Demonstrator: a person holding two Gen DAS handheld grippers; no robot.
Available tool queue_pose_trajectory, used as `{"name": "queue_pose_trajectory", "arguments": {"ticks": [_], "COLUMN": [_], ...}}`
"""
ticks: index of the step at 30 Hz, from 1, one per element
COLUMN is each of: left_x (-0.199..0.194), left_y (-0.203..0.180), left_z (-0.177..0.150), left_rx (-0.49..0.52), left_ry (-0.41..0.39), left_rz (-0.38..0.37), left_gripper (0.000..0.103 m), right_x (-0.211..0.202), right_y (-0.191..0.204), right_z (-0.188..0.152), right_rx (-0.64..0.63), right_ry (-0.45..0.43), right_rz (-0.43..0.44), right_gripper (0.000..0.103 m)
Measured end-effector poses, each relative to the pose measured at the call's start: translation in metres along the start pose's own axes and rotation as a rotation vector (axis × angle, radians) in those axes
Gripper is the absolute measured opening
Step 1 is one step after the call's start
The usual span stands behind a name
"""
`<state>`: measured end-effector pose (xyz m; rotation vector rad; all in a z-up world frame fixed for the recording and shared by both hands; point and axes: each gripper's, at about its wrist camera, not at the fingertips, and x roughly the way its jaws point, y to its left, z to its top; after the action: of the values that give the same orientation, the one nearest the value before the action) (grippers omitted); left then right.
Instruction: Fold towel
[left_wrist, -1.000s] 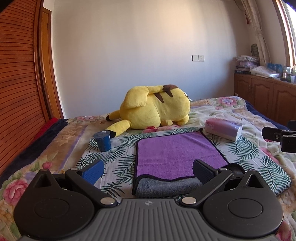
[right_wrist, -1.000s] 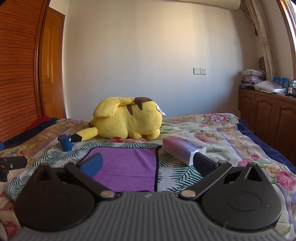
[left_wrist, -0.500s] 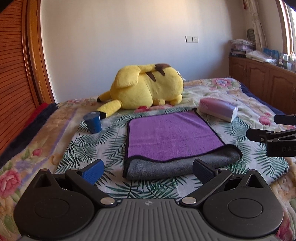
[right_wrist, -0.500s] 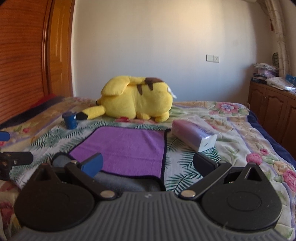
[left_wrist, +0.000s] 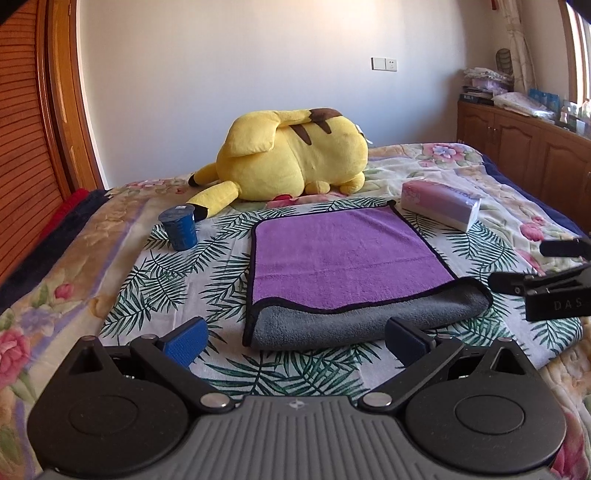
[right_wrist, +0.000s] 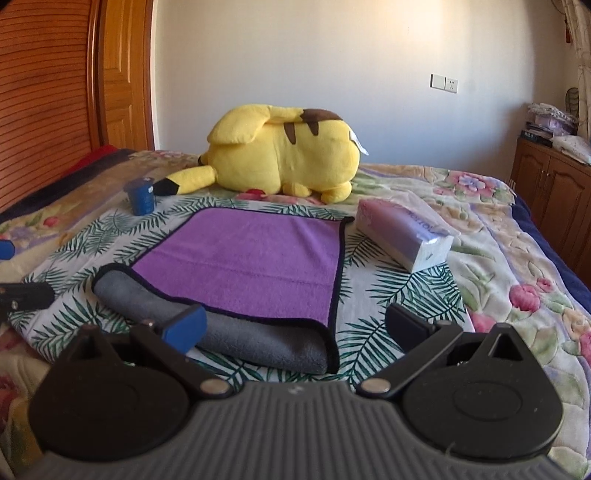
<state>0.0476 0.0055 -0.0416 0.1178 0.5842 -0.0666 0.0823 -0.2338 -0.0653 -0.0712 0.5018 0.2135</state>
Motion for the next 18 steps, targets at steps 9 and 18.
{"name": "queue_pose_trajectory", "arguments": {"ticks": [9,18], "left_x": [0.013,0.036], "left_y": [0.020,0.040], "left_z": [0.011,0.017], "left_rx": [-0.057,-0.092], "left_ry": [-0.016,0.036], "left_rz": [-0.006,-0.040], "left_gripper": [0.086,0.077], "right_x": [0.015,0.033], "right_y": [-0.007,-0.009], "right_z": [0.000,0.000], "right_rx": [0.026,0.010], "right_ry": [0.034,0.073], "right_rz": [0.023,0.031], "right_gripper": [0.102,0.091]}}
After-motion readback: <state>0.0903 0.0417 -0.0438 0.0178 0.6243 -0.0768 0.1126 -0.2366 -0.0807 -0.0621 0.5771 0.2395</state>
